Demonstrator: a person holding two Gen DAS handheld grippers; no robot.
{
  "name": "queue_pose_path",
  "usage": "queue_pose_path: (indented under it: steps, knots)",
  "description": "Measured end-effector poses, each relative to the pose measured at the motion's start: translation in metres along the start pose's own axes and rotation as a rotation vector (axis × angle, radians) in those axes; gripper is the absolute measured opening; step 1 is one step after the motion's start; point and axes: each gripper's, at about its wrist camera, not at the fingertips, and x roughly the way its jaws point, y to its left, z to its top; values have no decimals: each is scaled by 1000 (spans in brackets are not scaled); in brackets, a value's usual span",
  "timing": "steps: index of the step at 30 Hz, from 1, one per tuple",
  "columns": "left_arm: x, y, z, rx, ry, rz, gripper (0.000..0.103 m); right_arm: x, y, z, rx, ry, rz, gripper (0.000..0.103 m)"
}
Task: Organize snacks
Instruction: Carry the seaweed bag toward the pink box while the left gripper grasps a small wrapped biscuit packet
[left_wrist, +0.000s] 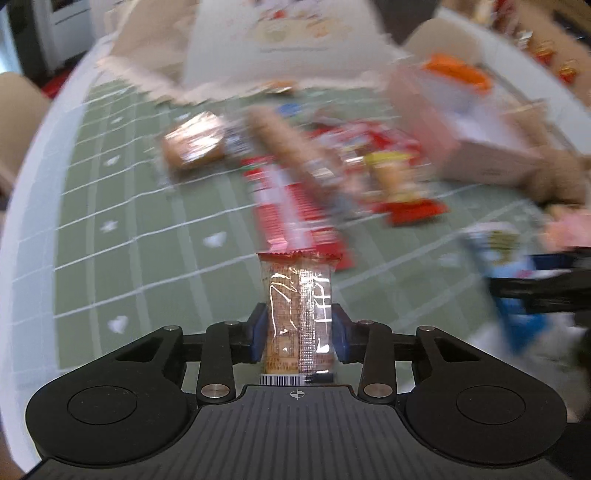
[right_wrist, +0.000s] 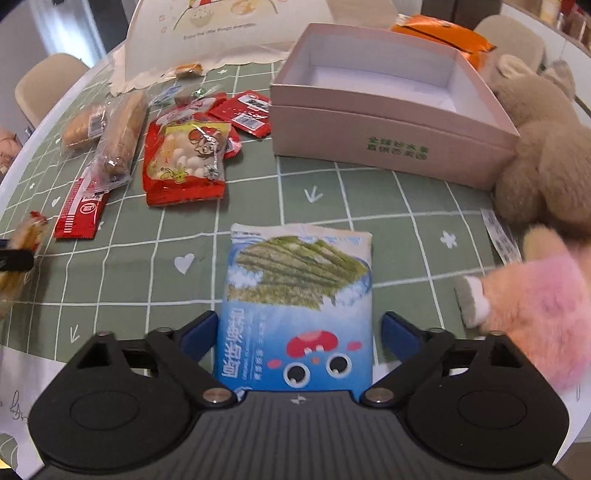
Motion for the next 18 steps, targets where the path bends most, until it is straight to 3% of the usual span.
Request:
queue_pose_path:
  steps: [4, 9, 11, 14, 17, 18]
  knots:
    - [-31, -29, 28, 38, -72, -190, 40, -45, -10, 0, 18, -78, 48, 82]
    - [-30, -67, 116, 69, -221, -321, 40, -112, -37, 16, 17, -238, -3, 83]
    - [-14, -88, 155, 74, -265, -372, 41, -124, -45, 23, 18, -278, -38, 83]
    - [37, -108, 205, 7, -237, -454, 47, -135, -61, 33, 38, -310, -71, 83]
    - [107, -121, 231, -46, -170, -373, 43, -138, -78, 41, 75, -313, -89, 83]
    - [122, -122, 233, -57, -155, -379, 43, -140, -82, 42, 80, -317, -102, 83]
